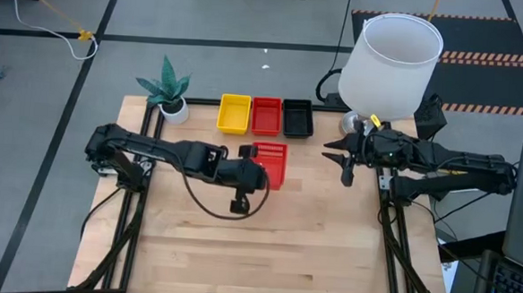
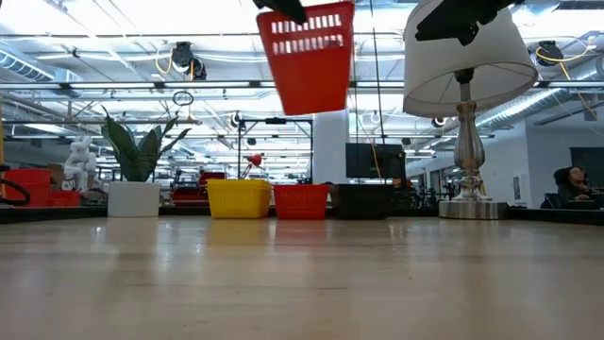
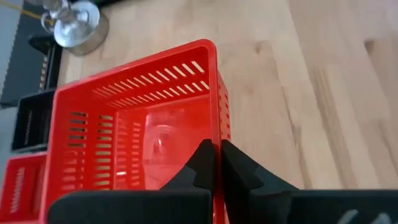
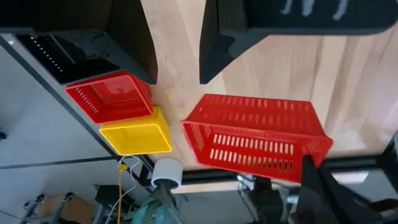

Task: Stack baskets by color
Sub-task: Stack the bottom red basket on the top red basket

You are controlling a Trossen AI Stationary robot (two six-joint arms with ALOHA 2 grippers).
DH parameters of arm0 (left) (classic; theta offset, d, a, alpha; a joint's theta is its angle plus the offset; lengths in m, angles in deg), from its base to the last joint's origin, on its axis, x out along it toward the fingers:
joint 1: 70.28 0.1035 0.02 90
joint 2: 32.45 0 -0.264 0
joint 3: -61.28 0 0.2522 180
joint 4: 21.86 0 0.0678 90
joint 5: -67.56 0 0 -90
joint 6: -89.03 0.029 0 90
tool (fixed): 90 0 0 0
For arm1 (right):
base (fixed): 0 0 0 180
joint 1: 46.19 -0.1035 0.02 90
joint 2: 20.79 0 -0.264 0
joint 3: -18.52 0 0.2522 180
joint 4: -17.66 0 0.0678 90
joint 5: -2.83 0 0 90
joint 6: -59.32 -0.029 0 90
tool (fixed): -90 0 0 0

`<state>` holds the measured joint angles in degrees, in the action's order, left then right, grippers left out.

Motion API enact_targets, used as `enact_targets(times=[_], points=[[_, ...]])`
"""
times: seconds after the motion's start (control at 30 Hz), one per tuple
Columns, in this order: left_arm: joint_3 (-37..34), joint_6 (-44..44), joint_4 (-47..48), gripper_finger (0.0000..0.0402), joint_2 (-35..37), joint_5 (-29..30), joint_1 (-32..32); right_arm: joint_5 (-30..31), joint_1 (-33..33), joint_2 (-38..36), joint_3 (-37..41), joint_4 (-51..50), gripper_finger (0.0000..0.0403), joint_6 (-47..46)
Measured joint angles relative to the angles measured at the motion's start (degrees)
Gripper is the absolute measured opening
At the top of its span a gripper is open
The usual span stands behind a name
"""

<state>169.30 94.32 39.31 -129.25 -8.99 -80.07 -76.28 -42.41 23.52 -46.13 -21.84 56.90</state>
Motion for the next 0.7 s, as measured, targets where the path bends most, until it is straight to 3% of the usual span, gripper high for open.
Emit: enact_targets(times=[0.43,0.57,0.7], points=[[16.0,8.4,12.7,0.0009,-0.1,4.0,6.3,5.7,0.9,0.7,0.0,0.6,0.0112,-6.1],[17.7,11.9,13.2,0.0021,-0.1,6.5,9.5,5.8,0.9,0.7,0.0,0.6,0.0112,-6.0],[17.8,15.1,12.8,0.0009,-0.1,6.6,13.0,5.8,0.9,0.7,0.0,0.6,0.0112,-6.5]])
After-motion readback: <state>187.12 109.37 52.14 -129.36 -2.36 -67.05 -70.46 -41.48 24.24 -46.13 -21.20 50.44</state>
